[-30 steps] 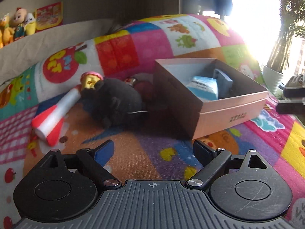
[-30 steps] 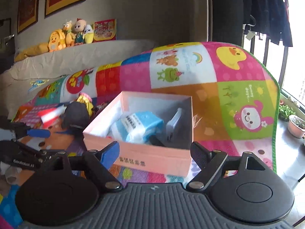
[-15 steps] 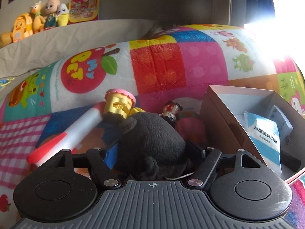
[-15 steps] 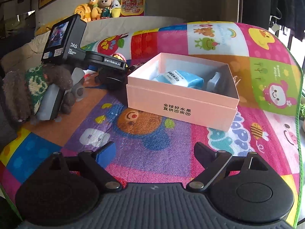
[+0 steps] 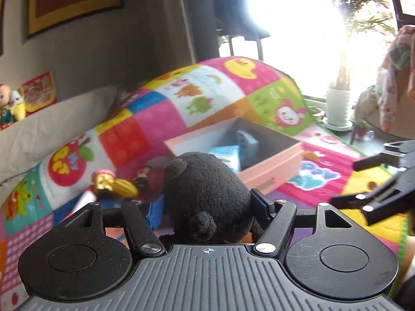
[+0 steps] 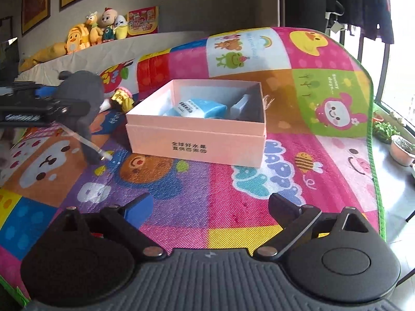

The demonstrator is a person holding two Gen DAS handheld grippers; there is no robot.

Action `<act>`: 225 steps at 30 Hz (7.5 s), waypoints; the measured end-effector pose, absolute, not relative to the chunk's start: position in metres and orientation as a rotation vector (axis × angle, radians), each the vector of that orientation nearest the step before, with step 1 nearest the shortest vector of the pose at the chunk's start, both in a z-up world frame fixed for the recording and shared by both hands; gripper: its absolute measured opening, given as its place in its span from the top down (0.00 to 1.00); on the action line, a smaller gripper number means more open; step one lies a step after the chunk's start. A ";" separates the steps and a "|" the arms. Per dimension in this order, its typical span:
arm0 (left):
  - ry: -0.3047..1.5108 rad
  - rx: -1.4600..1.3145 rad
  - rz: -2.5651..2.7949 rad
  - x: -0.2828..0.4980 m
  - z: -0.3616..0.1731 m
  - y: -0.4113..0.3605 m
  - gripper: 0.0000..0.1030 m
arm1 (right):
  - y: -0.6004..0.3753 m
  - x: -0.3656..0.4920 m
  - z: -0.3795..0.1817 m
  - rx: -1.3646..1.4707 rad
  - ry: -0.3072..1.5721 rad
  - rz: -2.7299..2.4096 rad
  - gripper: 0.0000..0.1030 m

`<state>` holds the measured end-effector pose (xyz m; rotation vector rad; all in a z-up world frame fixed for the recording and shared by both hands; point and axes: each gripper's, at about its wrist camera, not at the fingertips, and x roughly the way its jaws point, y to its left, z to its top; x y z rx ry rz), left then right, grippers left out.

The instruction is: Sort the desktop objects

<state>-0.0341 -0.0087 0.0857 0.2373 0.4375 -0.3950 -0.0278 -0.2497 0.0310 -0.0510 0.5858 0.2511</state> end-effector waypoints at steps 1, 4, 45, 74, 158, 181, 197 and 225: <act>0.457 0.214 -0.452 -0.039 0.084 -0.016 0.29 | -0.254 -0.028 0.033 -0.037 0.580 0.238 0.07; 0.484 0.186 -0.580 -0.047 0.074 -0.037 0.28 | -0.263 -0.028 0.036 -0.019 0.568 0.206 0.06; 0.551 0.135 -0.039 0.027 0.048 0.101 0.70 | -0.250 -0.039 0.038 -0.043 0.541 0.247 0.02; 0.601 0.037 -0.339 -0.069 0.037 0.026 0.08 | -0.220 -0.048 0.042 -0.151 0.520 0.366 0.00; 0.627 -0.079 -0.300 -0.037 0.042 0.041 0.02 | -0.187 -0.053 0.036 -0.406 0.471 0.414 0.08; 0.702 0.080 -0.264 -0.043 0.011 0.015 0.55 | -0.218 -0.042 0.036 -0.171 0.653 0.440 0.35; 0.432 0.104 -0.410 -0.041 0.135 -0.015 0.60 | -0.288 -0.076 0.114 -0.072 0.392 0.318 0.35; 0.543 -0.086 -0.363 0.080 0.075 -0.001 0.25 | -0.270 0.047 0.162 0.035 0.310 0.329 0.35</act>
